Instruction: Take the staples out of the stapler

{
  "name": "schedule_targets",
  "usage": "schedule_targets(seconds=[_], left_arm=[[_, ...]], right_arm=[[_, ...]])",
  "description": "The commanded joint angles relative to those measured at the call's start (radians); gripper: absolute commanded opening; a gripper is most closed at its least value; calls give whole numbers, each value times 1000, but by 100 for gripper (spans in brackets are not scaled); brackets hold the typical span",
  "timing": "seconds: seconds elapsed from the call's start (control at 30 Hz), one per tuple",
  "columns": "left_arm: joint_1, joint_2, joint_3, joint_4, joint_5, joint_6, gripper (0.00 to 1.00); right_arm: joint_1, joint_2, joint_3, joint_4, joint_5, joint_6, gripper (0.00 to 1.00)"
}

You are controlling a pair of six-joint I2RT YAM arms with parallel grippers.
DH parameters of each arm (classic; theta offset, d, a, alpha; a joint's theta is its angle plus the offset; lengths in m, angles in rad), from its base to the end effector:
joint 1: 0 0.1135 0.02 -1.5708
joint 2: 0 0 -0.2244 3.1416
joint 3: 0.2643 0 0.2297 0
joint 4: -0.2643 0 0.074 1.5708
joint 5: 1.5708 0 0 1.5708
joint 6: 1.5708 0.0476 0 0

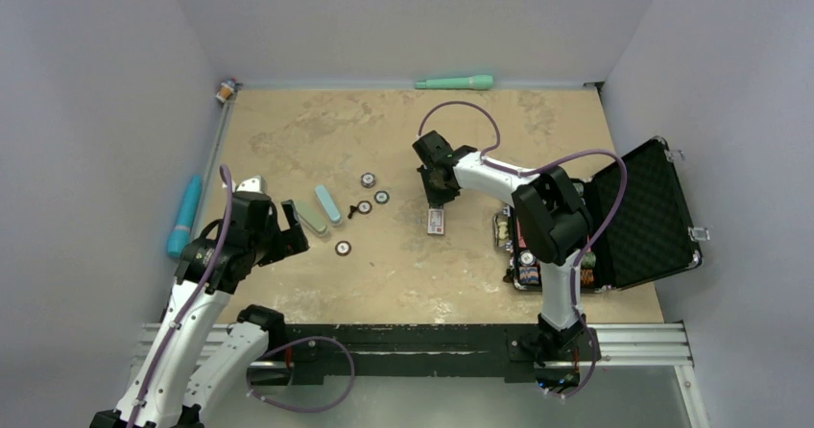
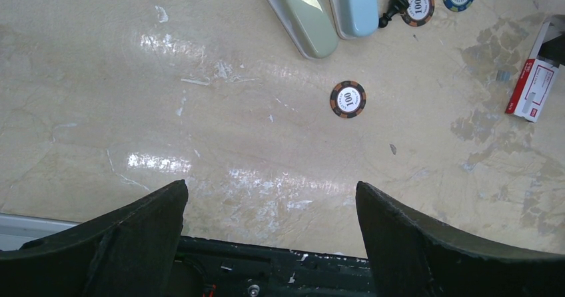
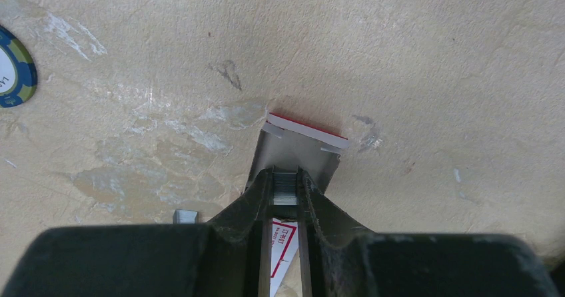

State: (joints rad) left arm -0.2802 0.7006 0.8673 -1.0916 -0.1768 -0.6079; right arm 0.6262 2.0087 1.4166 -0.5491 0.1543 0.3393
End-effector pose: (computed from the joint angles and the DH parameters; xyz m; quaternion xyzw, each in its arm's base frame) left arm 0.1271 -0.0279 0.2576 -0.1817 0.9274 -0.0602 0.3214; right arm 0.3146 0.2186 0.1327 -0.1230 0.9665 0.0320 0.2232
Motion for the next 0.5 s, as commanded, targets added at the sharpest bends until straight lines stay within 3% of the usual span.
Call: schedule_targets(seconds=[0.0,0.47], left_arm=[[13,-2,7,30,10,21,100],[18,-17,6,30,10,22,100]], right_arm=[[-3,-36,-9,4,-14,-4,17],[26,-55,-7,-32,-45,-4,18]])
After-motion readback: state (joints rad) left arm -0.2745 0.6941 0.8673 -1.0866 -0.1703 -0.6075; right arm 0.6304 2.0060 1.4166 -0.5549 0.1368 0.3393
